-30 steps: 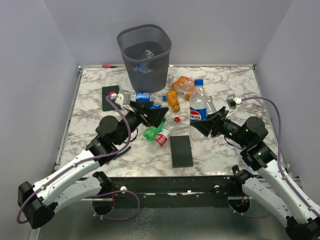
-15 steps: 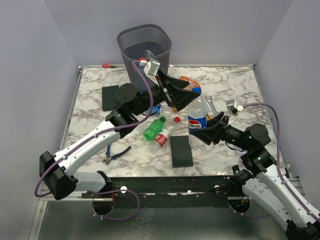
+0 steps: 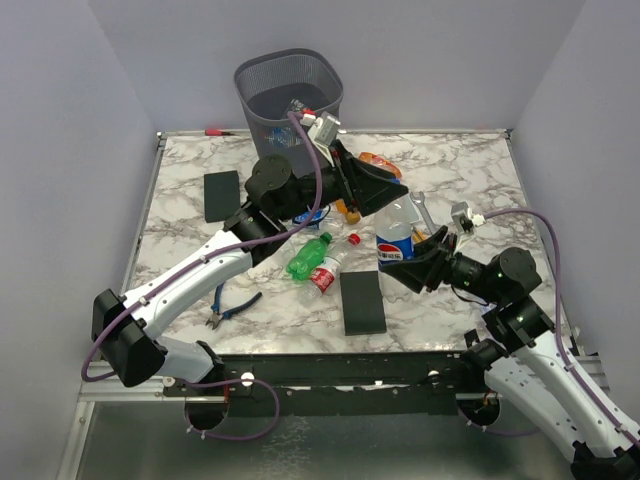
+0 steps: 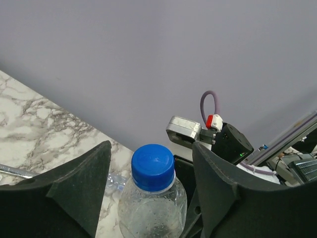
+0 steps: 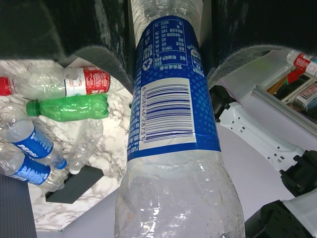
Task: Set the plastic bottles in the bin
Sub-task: Pick up the plastic bottle at the center of the board.
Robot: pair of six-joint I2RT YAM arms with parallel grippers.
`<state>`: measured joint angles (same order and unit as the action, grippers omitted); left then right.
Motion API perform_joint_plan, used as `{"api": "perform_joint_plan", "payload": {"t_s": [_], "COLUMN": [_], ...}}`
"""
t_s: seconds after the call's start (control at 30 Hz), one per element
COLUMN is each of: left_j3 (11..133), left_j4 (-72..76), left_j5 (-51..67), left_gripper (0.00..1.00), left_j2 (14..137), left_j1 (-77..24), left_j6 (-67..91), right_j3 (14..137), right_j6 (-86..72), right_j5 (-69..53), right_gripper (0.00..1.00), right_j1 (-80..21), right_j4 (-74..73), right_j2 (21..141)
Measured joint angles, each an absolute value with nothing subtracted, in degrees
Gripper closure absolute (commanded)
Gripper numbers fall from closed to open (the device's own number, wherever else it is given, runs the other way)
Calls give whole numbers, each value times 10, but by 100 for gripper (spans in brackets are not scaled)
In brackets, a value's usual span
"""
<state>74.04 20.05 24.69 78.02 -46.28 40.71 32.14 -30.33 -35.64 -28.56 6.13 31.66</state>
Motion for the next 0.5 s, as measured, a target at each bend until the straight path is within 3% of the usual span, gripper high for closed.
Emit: {"api": "perform_joint_plan", "payload": {"t_s": [0.1, 0.23, 0.3, 0.4, 0.5], "left_j3": [737, 723, 719, 719, 719], "left_j4": [201, 200, 198, 196, 194], "left_j5": [253, 258, 260, 262, 264], "left_gripper": [41, 56, 68, 96, 100], "left_j2": [780, 780, 780, 780, 780], "left_j1": [-465, -469, -470, -470, -470], "left_j6": [409, 409, 409, 406, 402], "right_j3": [321, 321, 321, 322, 331], "right_j6": [-299, -298, -298, -295, -295], "right_j5": [-355, -353, -352, -351, -345], "right_gripper": [58, 58, 54, 23, 2], "right_j1": [-286, -286, -286, -286, -286], "right_j4": [56, 46, 42, 36, 23], "right_j2": [314, 314, 314, 315, 320]}}
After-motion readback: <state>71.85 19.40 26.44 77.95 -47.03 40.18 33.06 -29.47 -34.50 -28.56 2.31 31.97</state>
